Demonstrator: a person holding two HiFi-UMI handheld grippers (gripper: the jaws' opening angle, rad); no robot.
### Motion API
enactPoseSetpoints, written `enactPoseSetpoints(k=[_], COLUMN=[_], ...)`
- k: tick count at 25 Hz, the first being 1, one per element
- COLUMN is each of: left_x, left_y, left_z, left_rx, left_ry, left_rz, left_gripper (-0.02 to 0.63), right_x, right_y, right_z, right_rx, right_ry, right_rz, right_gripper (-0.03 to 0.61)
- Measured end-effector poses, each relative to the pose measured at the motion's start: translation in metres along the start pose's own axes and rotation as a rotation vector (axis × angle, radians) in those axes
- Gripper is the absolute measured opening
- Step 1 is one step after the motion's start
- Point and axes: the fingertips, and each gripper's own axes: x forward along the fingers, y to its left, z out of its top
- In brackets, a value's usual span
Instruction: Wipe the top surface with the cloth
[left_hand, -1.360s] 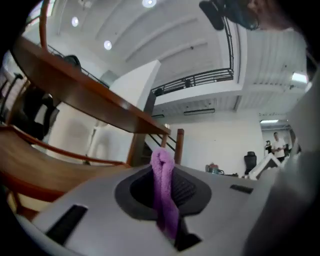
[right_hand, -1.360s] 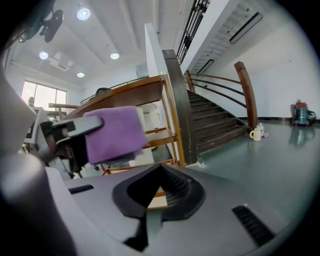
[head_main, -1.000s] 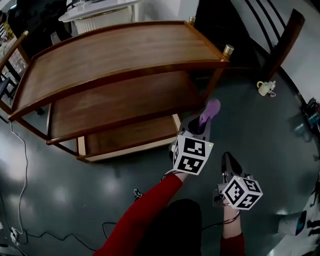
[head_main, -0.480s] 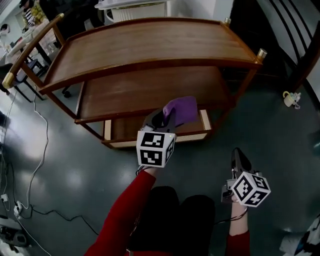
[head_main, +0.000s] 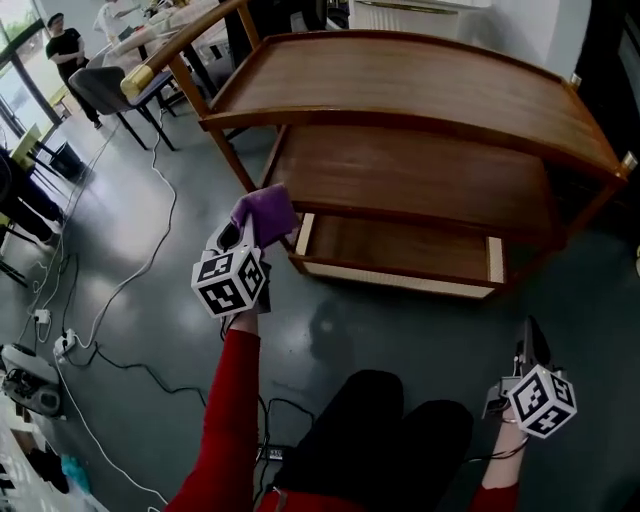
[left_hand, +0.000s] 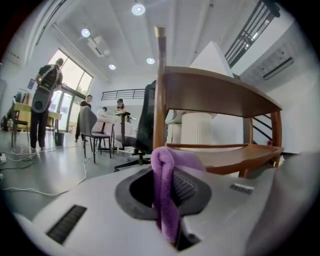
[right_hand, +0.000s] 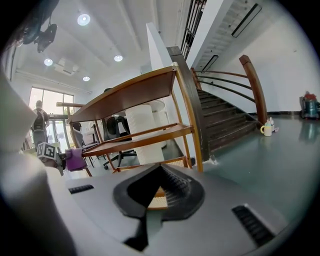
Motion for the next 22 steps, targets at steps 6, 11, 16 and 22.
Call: enactPoseSetpoints(k=[6, 11, 16, 22], left_x=[0.002, -0.029, -0.07, -0.058], left_y=[0.035, 0.001, -0.194, -0.457], left_z=[-0.002, 0.005, -0.019, -0.125], left_rx=[0.026, 0.031, 0.027, 0.064], left_ry=[0.014, -0.026, -0.01, 0.154], left_rz=[0.071, -0.067, -0.593, -1.0], left_gripper=[0.048, 0.048, 0.048, 0.048], right_x=[0.008, 0.006, -0.017, -0.045], right_y=[0.014, 0.018, -0.006, -0.072], right_z=[-0.01, -0.011, -0.02, -0.025], right_rx=[-0.018, -0.023, -0.013, 0.026], right_ry=[0.026, 0.012, 0.014, 0.003], right_rz=[0.026, 0.011, -0.087, -0.216], right_gripper=[0.003, 0.003, 0.003, 0.003])
